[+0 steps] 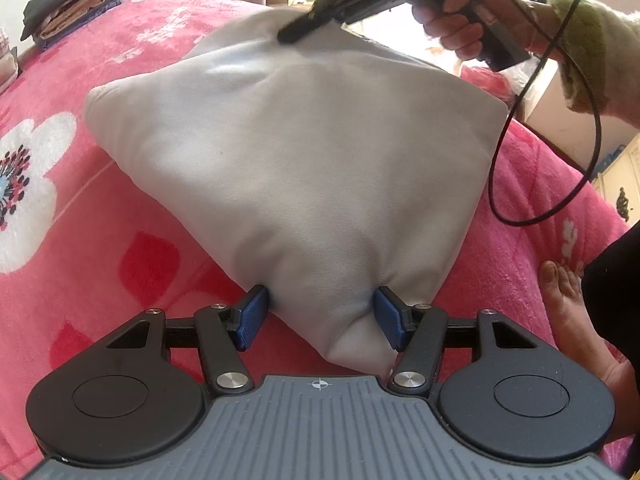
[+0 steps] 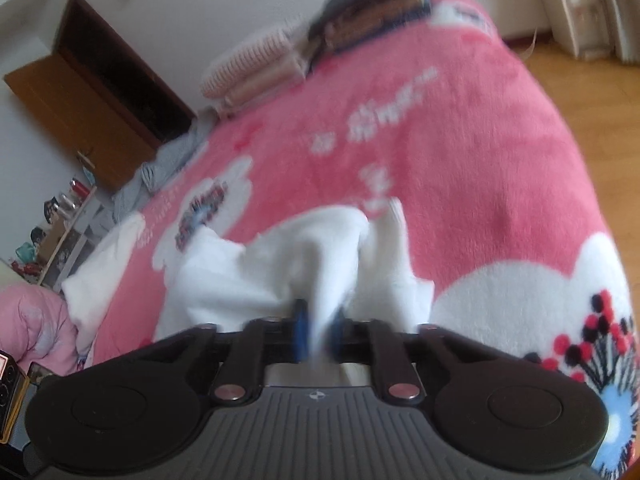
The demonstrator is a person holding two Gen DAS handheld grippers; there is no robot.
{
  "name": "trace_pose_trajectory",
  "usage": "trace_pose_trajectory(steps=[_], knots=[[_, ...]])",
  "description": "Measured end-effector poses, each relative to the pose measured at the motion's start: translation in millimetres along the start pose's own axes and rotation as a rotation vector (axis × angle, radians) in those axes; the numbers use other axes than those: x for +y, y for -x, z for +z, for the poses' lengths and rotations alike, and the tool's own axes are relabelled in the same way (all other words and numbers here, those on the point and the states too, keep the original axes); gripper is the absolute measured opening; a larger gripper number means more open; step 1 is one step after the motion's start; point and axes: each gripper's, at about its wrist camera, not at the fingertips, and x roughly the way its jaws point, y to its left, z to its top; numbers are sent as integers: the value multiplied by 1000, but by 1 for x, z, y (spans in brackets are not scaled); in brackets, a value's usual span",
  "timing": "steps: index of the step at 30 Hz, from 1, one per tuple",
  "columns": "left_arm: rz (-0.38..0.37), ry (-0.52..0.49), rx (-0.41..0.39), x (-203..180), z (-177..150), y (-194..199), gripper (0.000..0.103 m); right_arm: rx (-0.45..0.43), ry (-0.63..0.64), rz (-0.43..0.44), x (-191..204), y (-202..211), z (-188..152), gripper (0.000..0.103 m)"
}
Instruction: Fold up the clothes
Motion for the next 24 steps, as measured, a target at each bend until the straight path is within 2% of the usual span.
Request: trace_pose_trajectory(steps=[3,5,11,14,16,18,21,24], knots=[[2,-7,-4,-1,1,1,59,-105,8,-20,12,25,-7,7],[3,-11,-6,-2,1,2,59,-141,17,-52,14,33,-14,7],[-2,-4,-16,-1,4,4,59,-96,-28,-90,-11,9,-19,7],[-9,15,-17,0,4,5,59,-93,-47,-97,-19,4,-22,10],[-12,20,-17,1,4,5,59,-95,-96,-88,-23,10,-23,17],[-15,22,-18,1,3,5,59,-105,-120,-118,-22,25,-22,25],[-24,19,-22,2,4,5,59,-145,-68,-207,-10,55,-26,27],[-38,10,-24,4,4,6,59,-155,87,-174,25,83,-36,24]])
